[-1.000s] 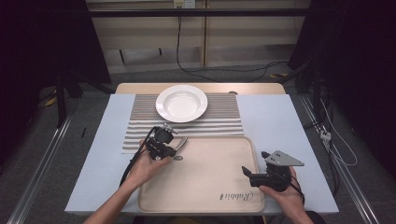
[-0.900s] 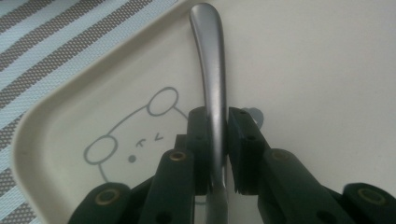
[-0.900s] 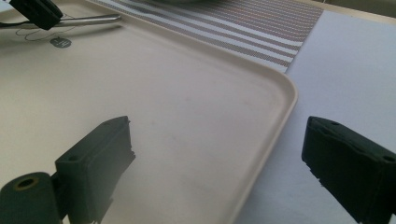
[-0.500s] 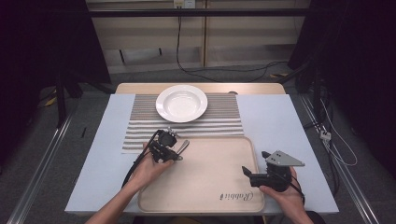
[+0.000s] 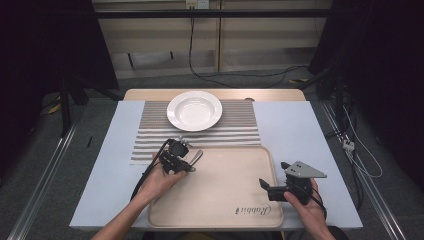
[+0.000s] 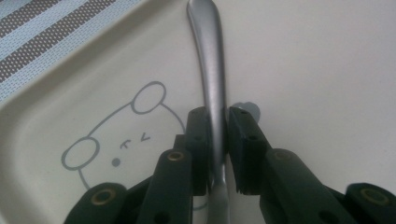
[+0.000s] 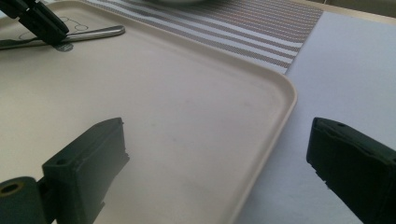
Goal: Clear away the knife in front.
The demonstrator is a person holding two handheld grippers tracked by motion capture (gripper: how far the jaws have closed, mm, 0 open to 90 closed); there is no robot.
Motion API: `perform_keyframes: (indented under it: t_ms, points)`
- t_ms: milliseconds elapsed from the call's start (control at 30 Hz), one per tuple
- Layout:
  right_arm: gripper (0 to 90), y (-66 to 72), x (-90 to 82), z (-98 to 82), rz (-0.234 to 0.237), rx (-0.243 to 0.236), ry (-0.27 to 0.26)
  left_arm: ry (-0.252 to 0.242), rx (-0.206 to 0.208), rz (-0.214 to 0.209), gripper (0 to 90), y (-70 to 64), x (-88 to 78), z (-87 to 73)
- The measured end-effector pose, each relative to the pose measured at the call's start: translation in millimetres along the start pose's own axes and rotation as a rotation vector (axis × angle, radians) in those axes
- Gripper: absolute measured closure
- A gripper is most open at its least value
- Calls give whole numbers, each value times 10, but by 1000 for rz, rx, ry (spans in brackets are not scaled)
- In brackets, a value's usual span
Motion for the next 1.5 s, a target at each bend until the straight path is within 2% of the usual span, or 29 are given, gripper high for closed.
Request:
perform_keyframes:
  t_ms: [167, 267, 300, 400, 467, 533, 633, 667, 700, 733, 767, 800, 833, 867, 933, 967, 1000, 1033, 1067, 1133, 1167, 1233, 1267, 1333, 1433, 1500]
  points:
    - [43, 14, 0, -8, 15, -10, 6, -19, 14, 21, 676, 21, -20, 15]
    - [51, 30, 15, -23, 37, -22, 23, -66, 10, 28, 627, 32, -63, 44]
    - [48, 35, 19, -25, 39, -24, 25, -93, 14, 14, 591, 29, -77, 60]
    - [48, 38, 20, -27, 44, -26, 26, -126, 5, 31, 457, 41, -101, 87]
    - [45, 31, 18, -27, 39, -23, 25, -131, 7, 13, 362, 33, -100, 93]
    - [45, 35, 15, -28, 38, -24, 25, -121, 6, 11, 320, 17, -90, 95]
    - [48, 41, 10, -23, 40, -29, 18, -136, 26, -28, 243, -41, -90, 114]
    - [48, 35, 7, -21, 35, -27, 16, -136, 26, -28, 221, -41, -90, 114]
    - [48, 27, 3, -19, 33, -22, 13, -159, 38, -53, 193, -92, -103, 136]
    - [46, 18, 0, -17, 30, -18, 10, -159, 38, -53, 173, -92, -103, 136]
    - [43, 13, -2, -16, 28, -16, 9, -168, 72, -77, 158, -149, -124, 150]
    - [43, 10, -2, -16, 27, -14, 8, -188, 93, -70, 162, -179, -138, 154]
    - [46, 9, -1, -15, 27, -14, 8, -188, 93, -70, 164, -179, -138, 154]
    - [47, 8, 0, -15, 26, -16, 7, -205, 119, -79, 163, -237, -147, 161]
    - [47, 8, 0, -13, 24, -16, 7, -201, 125, -88, 201, -259, -138, 158]
    - [46, 7, -1, -12, 21, -15, 7, -204, 127, -74, 266, -277, -127, 152]
    - [46, 8, -2, -10, 20, -14, 5, -209, 162, -117, 359, -326, -82, 136]
    - [46, 8, -3, -10, 18, -14, 5, -209, 162, -117, 394, -326, -82, 136]
    - [46, 10, -5, -10, 18, -13, 6, -190, 183, -93, 449, -345, -29, 129]
    - [46, 13, -5, -9, 16, -14, 5, -190, 186, -83, 653, -346, -8, 129]
    - [46, 14, -5, -9, 16, -15, 5, -171, 183, -97, 716, -325, 28, 125]
    - [46, 13, -6, -9, 14, -14, 5, -157, 177, -92, 828, -287, 55, 117]
    - [46, 12, -6, -8, 14, -13, 4, -154, 172, -95, 841, -265, 64, 114]
    - [46, 11, -4, -9, 12, -12, 7, -138, 157, -75, 900, -222, 79, 104]
    - [46, 13, -5, -10, 11, -16, 8, -121, 149, -91, 900, -180, 99, 97]
    - [46, 14, -7, -9, 12, -14, 7, -117, 145, -76, 900, -165, 96, 97]
Point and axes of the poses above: each handheld gripper's, and its own axes: x roughly forward along the jaws, z roughly out of its top, y roughly to its left, the point moved 5 cm from there along x, roughly forward along the jaws, and after that the axes turned 8 degrees about y, right-handed, at the moved point
